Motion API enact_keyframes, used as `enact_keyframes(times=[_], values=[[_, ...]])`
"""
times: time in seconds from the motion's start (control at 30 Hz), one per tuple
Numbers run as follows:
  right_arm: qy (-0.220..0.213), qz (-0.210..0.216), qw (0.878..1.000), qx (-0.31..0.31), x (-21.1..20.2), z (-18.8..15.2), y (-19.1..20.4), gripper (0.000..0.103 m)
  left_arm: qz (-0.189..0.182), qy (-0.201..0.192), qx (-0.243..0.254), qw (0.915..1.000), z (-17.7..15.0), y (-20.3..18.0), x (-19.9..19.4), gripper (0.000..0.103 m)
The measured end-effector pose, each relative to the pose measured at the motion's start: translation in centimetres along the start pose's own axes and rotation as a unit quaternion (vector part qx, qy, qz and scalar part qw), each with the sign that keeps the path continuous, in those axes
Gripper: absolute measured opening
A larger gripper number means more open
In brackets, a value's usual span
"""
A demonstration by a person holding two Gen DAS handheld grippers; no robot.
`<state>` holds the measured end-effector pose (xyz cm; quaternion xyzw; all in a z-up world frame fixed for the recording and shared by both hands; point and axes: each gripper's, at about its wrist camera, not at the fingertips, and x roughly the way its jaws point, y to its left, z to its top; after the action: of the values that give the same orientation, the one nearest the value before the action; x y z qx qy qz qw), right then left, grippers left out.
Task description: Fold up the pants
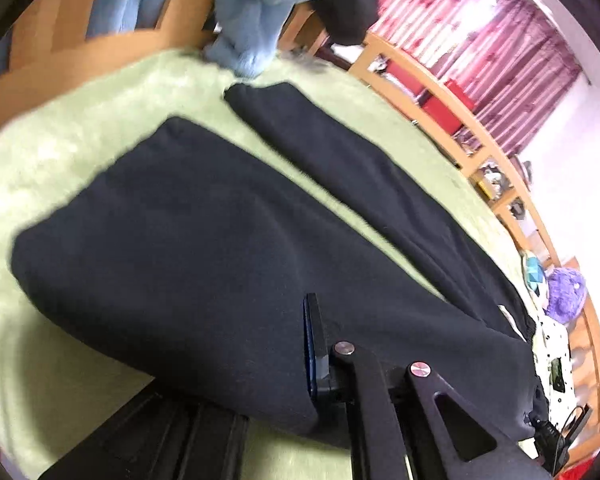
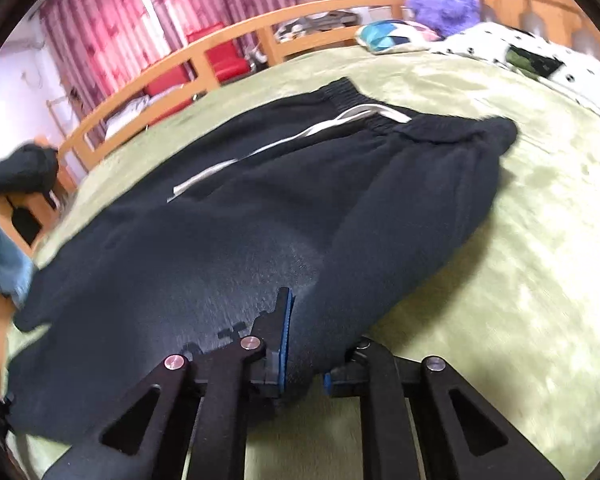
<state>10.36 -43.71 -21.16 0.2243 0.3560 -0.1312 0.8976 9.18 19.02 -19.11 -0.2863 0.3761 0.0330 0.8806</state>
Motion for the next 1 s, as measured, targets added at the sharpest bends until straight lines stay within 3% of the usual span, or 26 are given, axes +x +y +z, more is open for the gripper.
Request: enact_keyframes(times=[0.1, 0.47, 0.73, 0.87, 0.9, 0.97, 1.0], values=[[-0.011, -0.003, 1.0, 0.004, -2.3, -0.5, -0.3, 0.01, -0.016, -0.001, -0.003, 0.9999, -0.3, 0.9, -1.8, 0.006], [-0.006, -0.013, 1.0, -0.016, -9.5, -4.4, -0.6, 0.009, -0.011, 0.015, -0.012, 0.9997, -2.9, 5.0, -5.5, 0.006], [0.014, -0.02, 0.999, -0.025, -10.3, -6.4, -0.8, 0.009, -0.009, 0.031, -0.003, 0.9995, -3.5, 5.7, -5.3, 0.006], [0.048, -0.022, 0.998, -0.033, -9.0, -6.7, -1.0, 0.014, 0.009, 0.037, 0.006, 0.9993, -3.8, 5.7, -4.9, 0.01], [0.051, -0.023, 0.998, -0.037, -8.9, -6.7, -1.0, 0.016, 0.011, 0.043, -0.002, 0.999, -3.8, 6.2, -4.8, 0.015], [0.053, -0.032, 0.997, -0.044, -8.9, -6.9, -1.3, 0.036, 0.02, 0.046, -0.017, 0.9986, -4.2, 7.1, -4.8, 0.025], [0.051, -0.041, 0.997, -0.045, -9.1, -7.1, -1.5, 0.041, 0.024, 0.047, -0.028, 0.9982, -4.3, 7.7, -4.8, 0.03]])
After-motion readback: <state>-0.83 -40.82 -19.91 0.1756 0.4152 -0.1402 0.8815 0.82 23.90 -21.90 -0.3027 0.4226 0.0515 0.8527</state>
